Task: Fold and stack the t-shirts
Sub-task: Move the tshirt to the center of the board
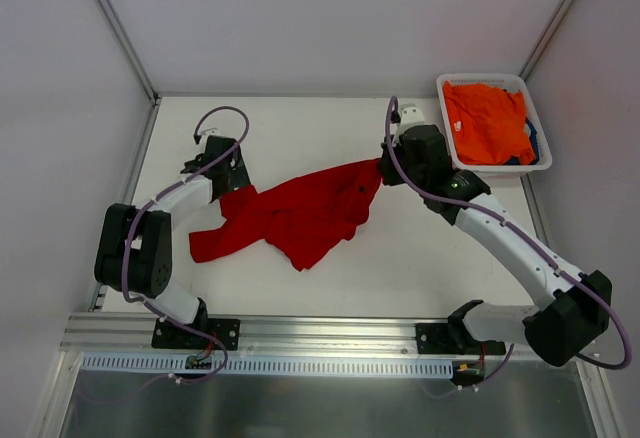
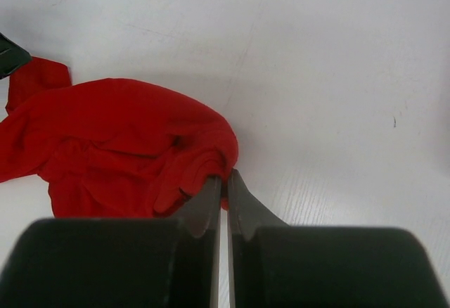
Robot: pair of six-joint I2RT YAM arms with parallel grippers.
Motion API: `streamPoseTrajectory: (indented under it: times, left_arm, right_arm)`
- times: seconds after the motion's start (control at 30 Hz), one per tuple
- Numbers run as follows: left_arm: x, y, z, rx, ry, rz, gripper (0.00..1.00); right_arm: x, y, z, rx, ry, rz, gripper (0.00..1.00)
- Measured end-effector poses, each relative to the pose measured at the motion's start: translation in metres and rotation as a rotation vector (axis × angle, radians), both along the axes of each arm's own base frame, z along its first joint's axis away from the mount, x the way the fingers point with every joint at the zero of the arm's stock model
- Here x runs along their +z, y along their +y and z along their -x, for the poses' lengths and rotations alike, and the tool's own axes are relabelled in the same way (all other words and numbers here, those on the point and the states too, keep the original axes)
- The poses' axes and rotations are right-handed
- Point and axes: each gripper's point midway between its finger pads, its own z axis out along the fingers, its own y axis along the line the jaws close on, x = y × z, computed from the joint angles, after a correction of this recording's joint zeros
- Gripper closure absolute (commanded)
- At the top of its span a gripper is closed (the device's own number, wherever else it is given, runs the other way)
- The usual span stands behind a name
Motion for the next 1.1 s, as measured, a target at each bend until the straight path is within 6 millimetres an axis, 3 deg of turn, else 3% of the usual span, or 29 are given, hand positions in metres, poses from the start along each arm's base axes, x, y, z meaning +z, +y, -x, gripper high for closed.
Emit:
streamPoseTrajectory:
  times: [0.2,0.27,0.57,0.83,1.0,1.03,1.1]
  left_arm:
    - [-0.013,0.019,-0.002,0.055,0.037,0.100,0.11]
    - [-0.015,0.022,-0.002,0.066,0.042,0.120,0.16]
    - [-0.028,-0.002,-0.006,0.023,0.086,0.246,0.22]
    - [-0.041,-0.011,-0.004,0.012,0.126,0.292,0.29]
    - [-0.042,-0.012,-0.005,0.017,0.128,0.300,0.50]
    - [-0.042,-0.012,-0.005,0.018,0.128,0.301,0.61]
    - [-0.043,-0.012,-0.005,0.023,0.130,0.305,0.70]
  right_arm:
    - [0.010,-0.003,0.004,0.001,-0.015,-0.034,1.00]
    - [0.011,-0.004,0.005,0.000,-0.017,-0.041,1.00]
    - [0.015,-0.003,0.007,0.007,-0.018,-0.065,1.00]
    - [0.019,-0.005,0.008,0.004,-0.027,-0.073,1.00]
    - [0.020,-0.007,0.007,0.000,-0.029,-0.076,1.00]
    - [0.021,-0.008,0.007,0.000,-0.030,-0.077,1.00]
    - [0.022,-0.008,0.008,0.000,-0.032,-0.080,1.00]
